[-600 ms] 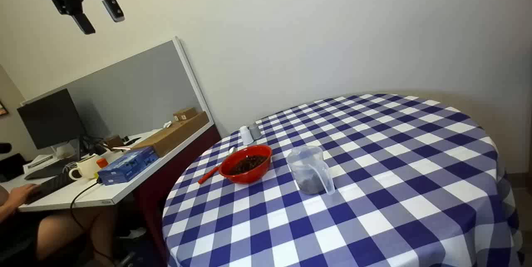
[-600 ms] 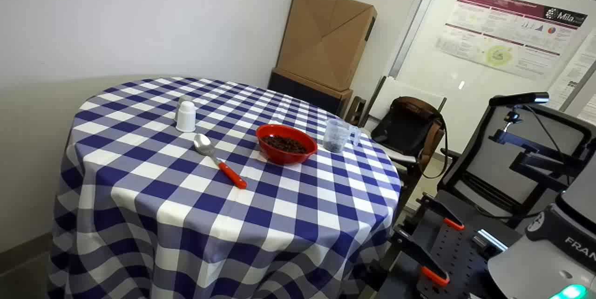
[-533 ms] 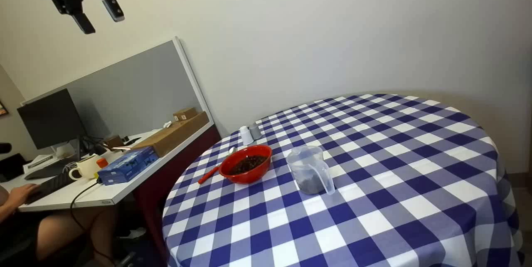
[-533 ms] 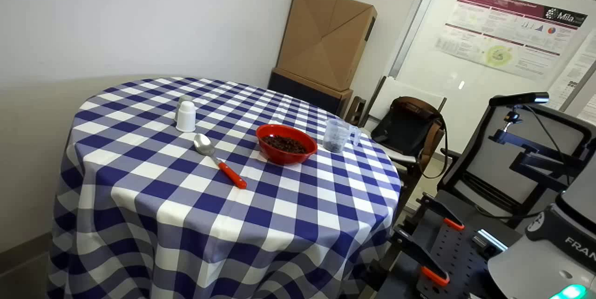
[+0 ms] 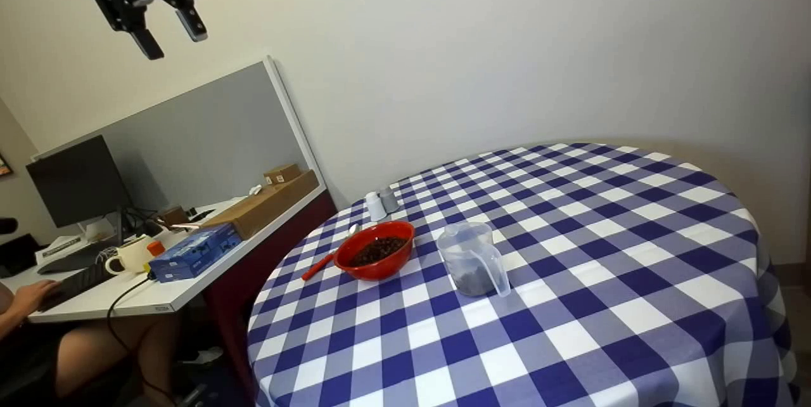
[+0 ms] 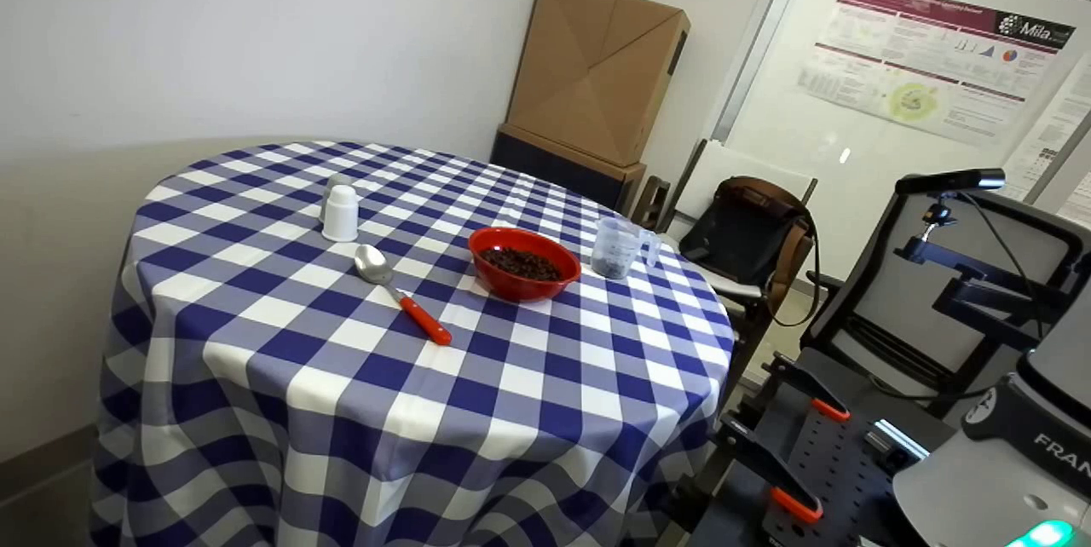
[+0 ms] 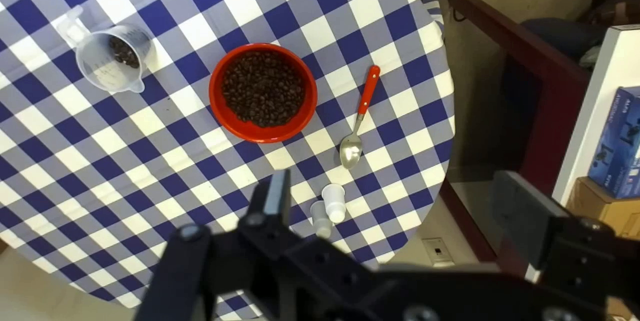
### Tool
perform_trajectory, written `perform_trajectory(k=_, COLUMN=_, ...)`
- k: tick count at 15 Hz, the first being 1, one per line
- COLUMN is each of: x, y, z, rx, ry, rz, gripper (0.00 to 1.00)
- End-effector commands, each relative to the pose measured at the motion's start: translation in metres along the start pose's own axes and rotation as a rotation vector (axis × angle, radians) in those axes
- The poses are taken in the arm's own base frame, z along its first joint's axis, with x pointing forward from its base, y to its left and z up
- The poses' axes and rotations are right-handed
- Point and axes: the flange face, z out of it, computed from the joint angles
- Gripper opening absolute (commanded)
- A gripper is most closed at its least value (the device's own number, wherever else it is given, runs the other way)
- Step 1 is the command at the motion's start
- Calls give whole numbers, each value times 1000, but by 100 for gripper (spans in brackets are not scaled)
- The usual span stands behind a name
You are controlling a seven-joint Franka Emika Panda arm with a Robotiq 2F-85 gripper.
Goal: Use the spoon to place some of the contents from the red bowl into the clear jug
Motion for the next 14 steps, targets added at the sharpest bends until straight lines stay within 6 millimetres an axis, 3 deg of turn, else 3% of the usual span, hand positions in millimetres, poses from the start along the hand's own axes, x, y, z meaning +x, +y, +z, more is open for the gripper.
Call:
perform_trajectory(k=1, x=35, y=1, z=36, rx=-47, ry=-22, rz=9, gripper=100)
perform_trajectory(k=8, x=77, y=-14, z=113, rx=-78, ry=-86, rz=57, gripper=100)
perform_trajectory(k=14, x=89, y=-41, z=180, rx=-99, ry=-140, rz=59, gripper=100)
